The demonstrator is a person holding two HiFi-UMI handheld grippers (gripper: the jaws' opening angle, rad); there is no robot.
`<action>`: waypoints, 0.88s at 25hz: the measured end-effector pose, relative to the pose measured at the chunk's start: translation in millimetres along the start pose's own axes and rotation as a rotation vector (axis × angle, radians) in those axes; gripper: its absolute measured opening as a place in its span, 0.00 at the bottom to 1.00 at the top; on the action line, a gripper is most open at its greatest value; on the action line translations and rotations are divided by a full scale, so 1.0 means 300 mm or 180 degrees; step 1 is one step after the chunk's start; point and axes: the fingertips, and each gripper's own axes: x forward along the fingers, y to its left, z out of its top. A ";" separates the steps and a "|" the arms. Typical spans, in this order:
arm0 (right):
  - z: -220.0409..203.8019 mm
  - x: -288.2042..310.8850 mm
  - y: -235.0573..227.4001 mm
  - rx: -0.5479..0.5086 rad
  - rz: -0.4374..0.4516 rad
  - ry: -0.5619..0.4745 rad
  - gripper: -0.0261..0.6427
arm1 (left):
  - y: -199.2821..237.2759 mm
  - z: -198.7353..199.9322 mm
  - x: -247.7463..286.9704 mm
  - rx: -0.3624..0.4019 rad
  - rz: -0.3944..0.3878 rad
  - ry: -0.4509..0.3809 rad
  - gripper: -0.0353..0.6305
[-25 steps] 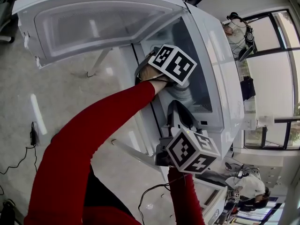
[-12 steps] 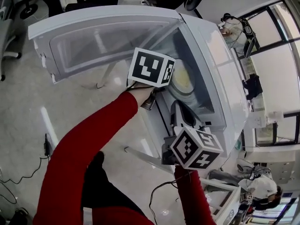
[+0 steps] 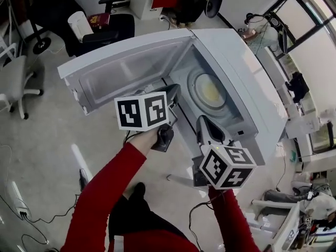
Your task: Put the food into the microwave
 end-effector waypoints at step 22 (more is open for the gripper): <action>-0.074 -0.360 0.065 0.0540 0.0411 -0.0424 0.06 | -0.203 -0.136 -0.432 0.0997 0.0282 0.0082 0.07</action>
